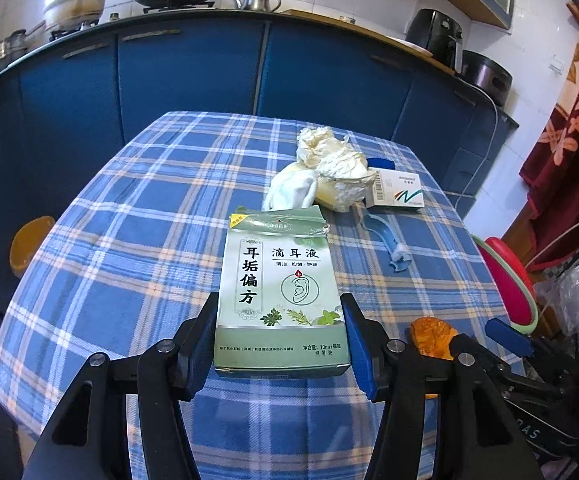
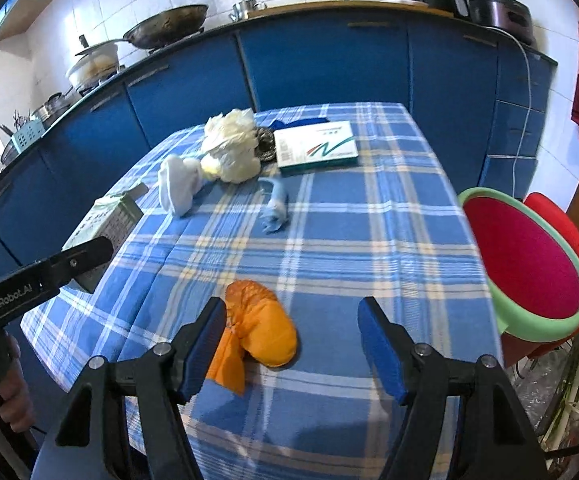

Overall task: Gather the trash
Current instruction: 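Close the right gripper on the crumpled orange item and lift it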

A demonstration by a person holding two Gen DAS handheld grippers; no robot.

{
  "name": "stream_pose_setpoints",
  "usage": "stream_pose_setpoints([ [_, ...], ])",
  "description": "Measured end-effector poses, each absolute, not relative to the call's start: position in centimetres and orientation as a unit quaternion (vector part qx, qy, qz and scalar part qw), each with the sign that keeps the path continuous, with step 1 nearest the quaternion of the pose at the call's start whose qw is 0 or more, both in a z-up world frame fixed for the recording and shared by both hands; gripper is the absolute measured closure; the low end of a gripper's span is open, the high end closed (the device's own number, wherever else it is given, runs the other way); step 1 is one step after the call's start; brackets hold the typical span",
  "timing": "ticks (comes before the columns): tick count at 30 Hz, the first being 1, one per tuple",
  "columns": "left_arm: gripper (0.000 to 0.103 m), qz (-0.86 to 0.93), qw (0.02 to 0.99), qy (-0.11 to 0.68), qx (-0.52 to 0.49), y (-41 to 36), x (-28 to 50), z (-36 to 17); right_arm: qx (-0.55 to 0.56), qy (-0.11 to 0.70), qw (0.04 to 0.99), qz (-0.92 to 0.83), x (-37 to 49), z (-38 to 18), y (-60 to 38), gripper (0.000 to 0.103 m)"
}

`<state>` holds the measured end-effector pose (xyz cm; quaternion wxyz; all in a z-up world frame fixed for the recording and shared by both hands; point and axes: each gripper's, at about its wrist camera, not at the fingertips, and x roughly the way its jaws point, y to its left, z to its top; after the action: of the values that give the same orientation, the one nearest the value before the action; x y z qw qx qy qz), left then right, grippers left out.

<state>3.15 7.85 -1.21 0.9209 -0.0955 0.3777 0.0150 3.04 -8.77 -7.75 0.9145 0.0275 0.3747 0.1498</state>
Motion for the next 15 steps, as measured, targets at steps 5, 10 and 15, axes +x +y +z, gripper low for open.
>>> stream_pose_setpoints([
  [5, 0.044, 0.02, 0.919, 0.38, -0.101, 8.3, 3.1, -1.5, 0.015, 0.391, 0.907, 0.156, 3.5, -8.8, -7.6, 0.038],
  [10, 0.044, 0.018, 0.919, 0.381, -0.102, 8.2, 3.2, -1.6, 0.009, 0.396, 0.904, 0.16, 3.7, -9.3, -7.1, 0.043],
  [15, 0.044, 0.015, 0.918, 0.382, -0.1, 7.9, 3.3, -1.7, 0.009, 0.394, 0.902, 0.177, 3.4, -9.4, -6.9, 0.058],
])
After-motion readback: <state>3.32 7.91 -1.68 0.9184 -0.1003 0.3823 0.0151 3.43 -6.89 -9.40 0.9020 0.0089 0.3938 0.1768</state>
